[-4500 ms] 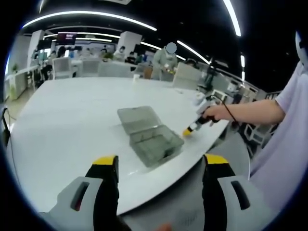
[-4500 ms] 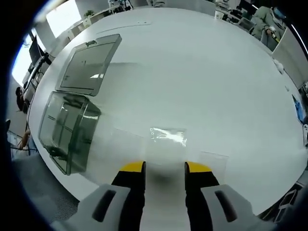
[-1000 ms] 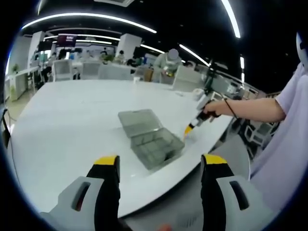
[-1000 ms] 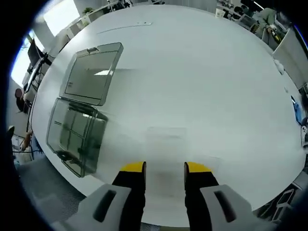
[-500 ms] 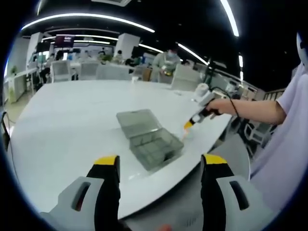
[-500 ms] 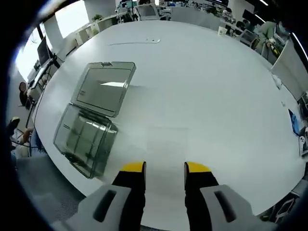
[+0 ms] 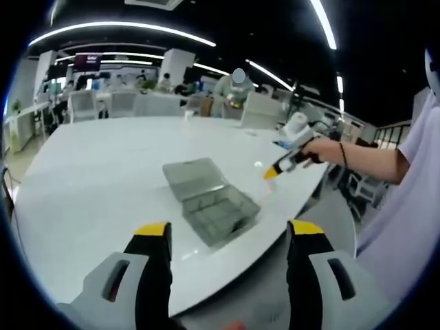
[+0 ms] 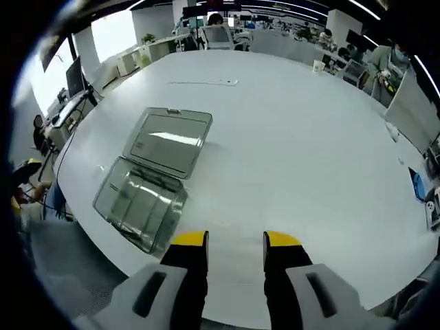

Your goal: Insert the divider into the dual guide fixture by aligning both edges with the guide slots and pushing it downward to the bottom, including one-sided entry, uneven engagement, binding, and posture correction.

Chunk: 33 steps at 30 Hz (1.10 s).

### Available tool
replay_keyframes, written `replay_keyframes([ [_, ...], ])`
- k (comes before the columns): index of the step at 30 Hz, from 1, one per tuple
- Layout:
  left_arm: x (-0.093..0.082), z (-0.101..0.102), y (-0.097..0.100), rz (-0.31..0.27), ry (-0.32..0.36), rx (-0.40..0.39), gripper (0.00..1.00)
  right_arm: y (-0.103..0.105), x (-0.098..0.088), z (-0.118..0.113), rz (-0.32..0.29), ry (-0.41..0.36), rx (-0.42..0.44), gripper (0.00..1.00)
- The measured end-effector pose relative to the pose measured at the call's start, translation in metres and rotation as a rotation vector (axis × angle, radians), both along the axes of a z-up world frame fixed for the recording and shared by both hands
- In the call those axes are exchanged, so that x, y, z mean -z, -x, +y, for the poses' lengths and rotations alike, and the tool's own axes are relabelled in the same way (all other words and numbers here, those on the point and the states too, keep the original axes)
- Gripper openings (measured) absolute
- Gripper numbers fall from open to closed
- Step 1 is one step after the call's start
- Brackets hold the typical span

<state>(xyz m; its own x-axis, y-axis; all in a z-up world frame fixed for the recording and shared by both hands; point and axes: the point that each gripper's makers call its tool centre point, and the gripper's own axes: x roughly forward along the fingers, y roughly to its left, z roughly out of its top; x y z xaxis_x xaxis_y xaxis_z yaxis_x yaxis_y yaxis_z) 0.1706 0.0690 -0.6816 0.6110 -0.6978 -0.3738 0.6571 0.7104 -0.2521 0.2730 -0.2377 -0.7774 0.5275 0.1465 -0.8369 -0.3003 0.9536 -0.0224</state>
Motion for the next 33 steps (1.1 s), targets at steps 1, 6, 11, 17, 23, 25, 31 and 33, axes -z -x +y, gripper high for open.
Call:
replay_keyframes([
  [1,0.0,0.0,0.0,0.0,0.002,0.001,0.66,0.001,-0.003,0.001,-0.012,-0.006,-0.005,0.27],
  [6,0.0,-0.003,0.002,-0.001,0.004,0.018,0.66,0.013,-0.014,0.007,-0.043,-0.017,-0.02,0.27],
  [11,-0.001,-0.009,-0.001,-0.004,0.009,0.043,0.66,0.014,-0.027,0.012,-0.104,-0.018,-0.035,0.27],
  [17,-0.009,-0.018,-0.009,-0.025,0.006,0.082,0.66,0.017,-0.043,0.02,-0.169,-0.008,-0.056,0.27],
  [23,-0.016,-0.024,-0.016,-0.046,0.004,0.102,0.66,0.02,-0.057,0.031,-0.218,-0.01,-0.078,0.27],
  [25,-0.017,-0.025,-0.018,-0.049,0.005,0.104,0.65,0.021,-0.06,0.034,-0.227,-0.011,-0.085,0.27],
  [31,-0.017,-0.025,-0.02,-0.052,0.005,0.107,0.65,0.023,-0.072,0.046,-0.278,0.007,-0.126,0.27],
  [33,-0.017,-0.025,-0.021,-0.051,0.007,0.105,0.65,0.024,-0.074,0.05,-0.291,0.005,-0.138,0.27],
])
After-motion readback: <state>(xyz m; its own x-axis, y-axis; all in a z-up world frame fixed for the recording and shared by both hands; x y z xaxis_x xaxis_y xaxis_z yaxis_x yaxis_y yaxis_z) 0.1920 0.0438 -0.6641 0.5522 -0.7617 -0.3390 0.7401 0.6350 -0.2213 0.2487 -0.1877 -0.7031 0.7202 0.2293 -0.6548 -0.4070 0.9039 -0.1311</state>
